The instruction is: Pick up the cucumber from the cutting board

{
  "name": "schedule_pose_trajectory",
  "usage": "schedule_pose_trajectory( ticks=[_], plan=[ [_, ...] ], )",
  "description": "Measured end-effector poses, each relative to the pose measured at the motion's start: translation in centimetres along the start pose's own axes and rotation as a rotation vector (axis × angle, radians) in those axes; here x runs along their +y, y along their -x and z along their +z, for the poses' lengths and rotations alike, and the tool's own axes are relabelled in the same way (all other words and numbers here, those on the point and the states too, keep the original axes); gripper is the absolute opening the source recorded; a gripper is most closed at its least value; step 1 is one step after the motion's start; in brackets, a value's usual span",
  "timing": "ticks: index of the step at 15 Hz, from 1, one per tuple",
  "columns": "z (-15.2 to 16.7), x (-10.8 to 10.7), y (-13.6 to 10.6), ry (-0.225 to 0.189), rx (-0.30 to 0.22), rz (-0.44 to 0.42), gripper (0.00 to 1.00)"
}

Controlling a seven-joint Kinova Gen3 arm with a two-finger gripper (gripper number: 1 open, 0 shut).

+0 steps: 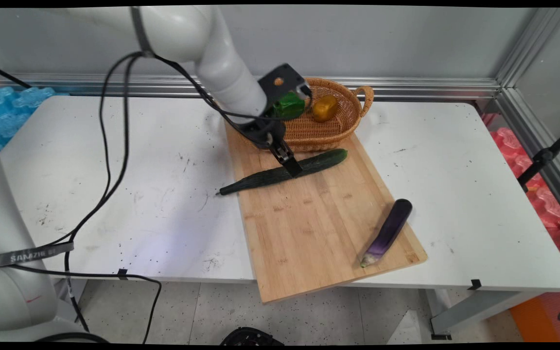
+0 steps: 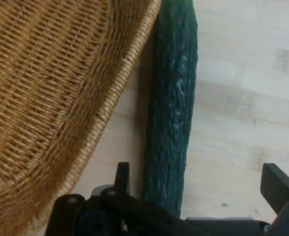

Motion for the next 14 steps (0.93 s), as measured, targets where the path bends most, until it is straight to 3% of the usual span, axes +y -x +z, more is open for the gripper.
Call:
schedule_pose_trajectory(
  ticks=[7,13,14],
  plan=[
    [3.8,1.3,-1.4,-0.034,-0.081,-0.01,1.0],
    [5.3,1.7,-1.8,-0.052,-0.12,0.0,1.0],
    [5.4,1.8,-1.8,-0.054,-0.125,0.006,0.0]
  ],
)
